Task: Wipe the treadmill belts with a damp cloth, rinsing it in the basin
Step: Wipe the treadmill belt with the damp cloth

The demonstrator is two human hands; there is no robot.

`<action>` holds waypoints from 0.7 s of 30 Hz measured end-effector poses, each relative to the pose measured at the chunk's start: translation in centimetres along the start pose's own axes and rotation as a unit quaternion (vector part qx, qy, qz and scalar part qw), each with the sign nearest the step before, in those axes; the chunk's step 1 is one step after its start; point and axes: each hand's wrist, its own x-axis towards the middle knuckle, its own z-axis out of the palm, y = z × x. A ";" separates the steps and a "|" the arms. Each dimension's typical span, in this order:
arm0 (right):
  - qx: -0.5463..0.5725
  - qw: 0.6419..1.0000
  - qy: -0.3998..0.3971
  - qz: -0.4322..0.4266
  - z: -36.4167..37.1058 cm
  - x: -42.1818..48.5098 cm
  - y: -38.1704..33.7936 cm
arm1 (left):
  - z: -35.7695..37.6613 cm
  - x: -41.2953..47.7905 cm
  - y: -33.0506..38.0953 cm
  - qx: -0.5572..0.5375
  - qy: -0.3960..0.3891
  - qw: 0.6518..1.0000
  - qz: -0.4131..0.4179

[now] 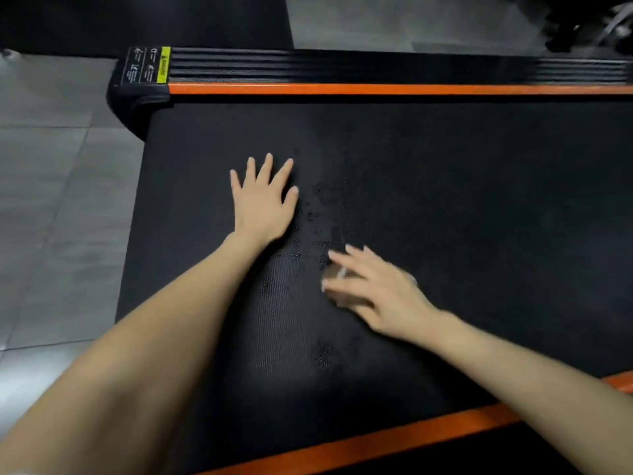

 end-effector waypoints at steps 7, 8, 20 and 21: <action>0.052 0.954 0.122 0.269 0.6 8.1 -1.1 | -1.5 -11.8 -2.5 0.058 -0.017 0.998 0.031; 0.047 0.966 0.117 0.227 0.9 6.2 -2.5 | -1.2 -12.9 -3.1 0.075 -0.035 0.996 0.028; 0.016 0.877 0.147 0.458 -1.5 -8.8 -4.3 | 0.1 -14.8 -4.5 0.085 -0.010 0.995 0.044; -0.001 0.877 0.140 0.461 -1.0 -8.1 -5.3 | 0.2 -14.8 -4.5 0.087 -0.009 0.995 0.044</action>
